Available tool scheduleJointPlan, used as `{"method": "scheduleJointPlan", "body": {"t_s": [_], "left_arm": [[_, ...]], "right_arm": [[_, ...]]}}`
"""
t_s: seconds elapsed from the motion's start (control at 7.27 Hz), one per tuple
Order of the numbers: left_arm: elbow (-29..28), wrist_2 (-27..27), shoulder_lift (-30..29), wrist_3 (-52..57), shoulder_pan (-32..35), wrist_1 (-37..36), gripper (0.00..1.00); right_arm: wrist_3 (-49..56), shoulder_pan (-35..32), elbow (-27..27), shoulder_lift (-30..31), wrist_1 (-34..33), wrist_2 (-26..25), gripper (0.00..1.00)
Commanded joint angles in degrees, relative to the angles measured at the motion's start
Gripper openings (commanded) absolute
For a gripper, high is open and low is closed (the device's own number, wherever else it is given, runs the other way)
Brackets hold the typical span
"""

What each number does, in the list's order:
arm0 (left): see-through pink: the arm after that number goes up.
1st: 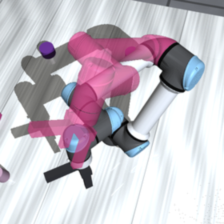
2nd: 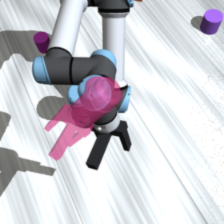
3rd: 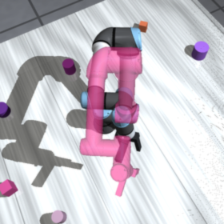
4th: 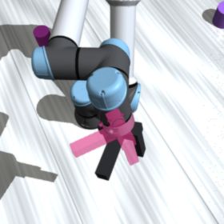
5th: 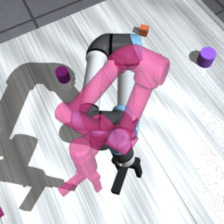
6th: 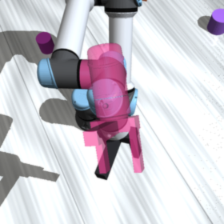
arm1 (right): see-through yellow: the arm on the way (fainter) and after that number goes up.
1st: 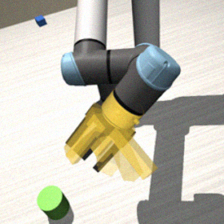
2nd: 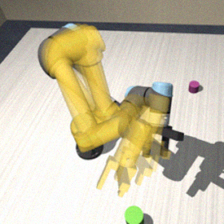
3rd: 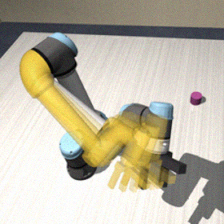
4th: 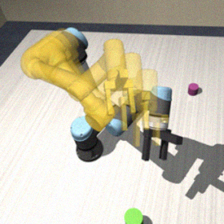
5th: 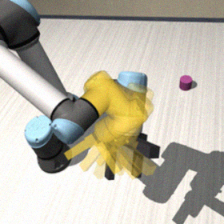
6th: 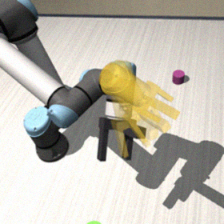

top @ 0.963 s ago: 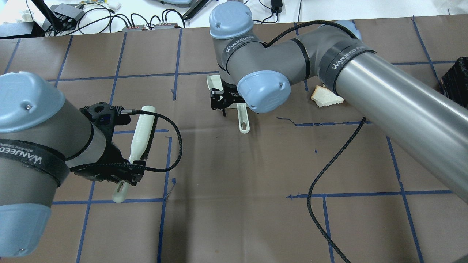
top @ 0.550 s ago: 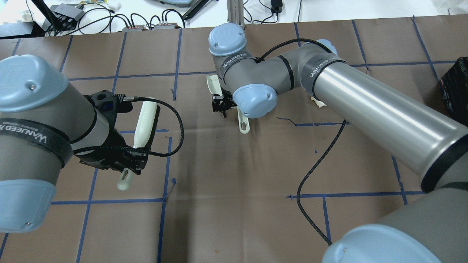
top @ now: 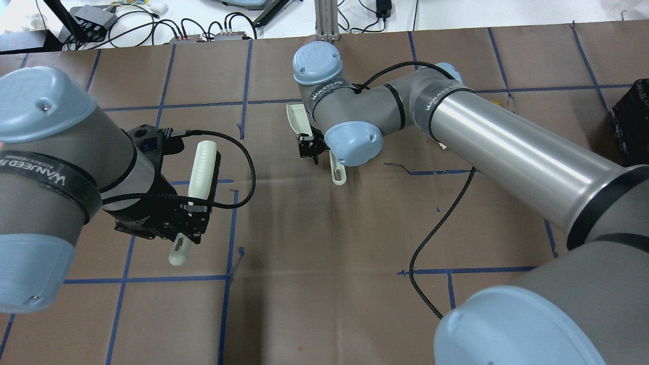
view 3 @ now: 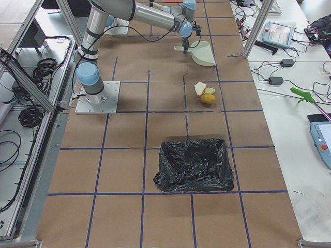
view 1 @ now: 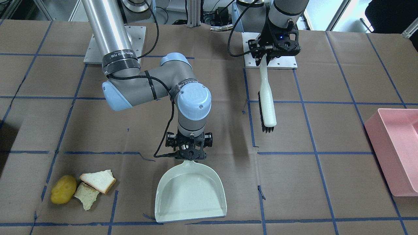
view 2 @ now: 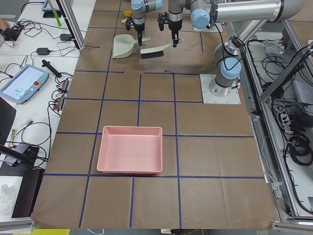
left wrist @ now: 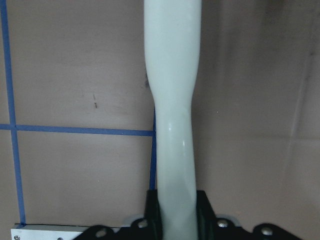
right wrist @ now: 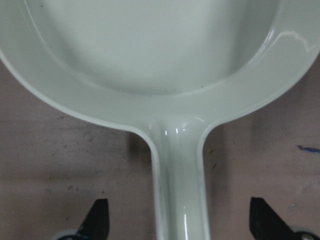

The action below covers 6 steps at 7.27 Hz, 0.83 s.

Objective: Sweep and dump trash in nearest bin
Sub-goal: 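Close the right gripper on the white dustpan handle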

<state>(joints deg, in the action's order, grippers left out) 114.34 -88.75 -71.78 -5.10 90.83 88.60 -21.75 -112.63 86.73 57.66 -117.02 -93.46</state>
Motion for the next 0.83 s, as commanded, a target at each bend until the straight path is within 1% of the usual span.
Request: {"method": "scheduleJointPlan", "body": {"t_s": [0.0, 0.55, 0.69], "left_arm": [[0.36, 0.06, 1.11, -1.05, 0.14, -0.79, 0.00], [0.01, 0.07, 1.11, -0.18, 0.23, -1.06, 0.00], [-0.08, -0.19, 1.55, -0.18, 0.23, -0.28, 0.01]], "right_arm": [[-0.39, 0.48, -0.34, -0.36, -0.05, 0.29, 1.00], [-0.57, 0.66, -0.25, 0.34, 0.30, 0.38, 1.00], [-0.57, 0.66, -0.25, 0.34, 0.39, 0.47, 0.86]]}}
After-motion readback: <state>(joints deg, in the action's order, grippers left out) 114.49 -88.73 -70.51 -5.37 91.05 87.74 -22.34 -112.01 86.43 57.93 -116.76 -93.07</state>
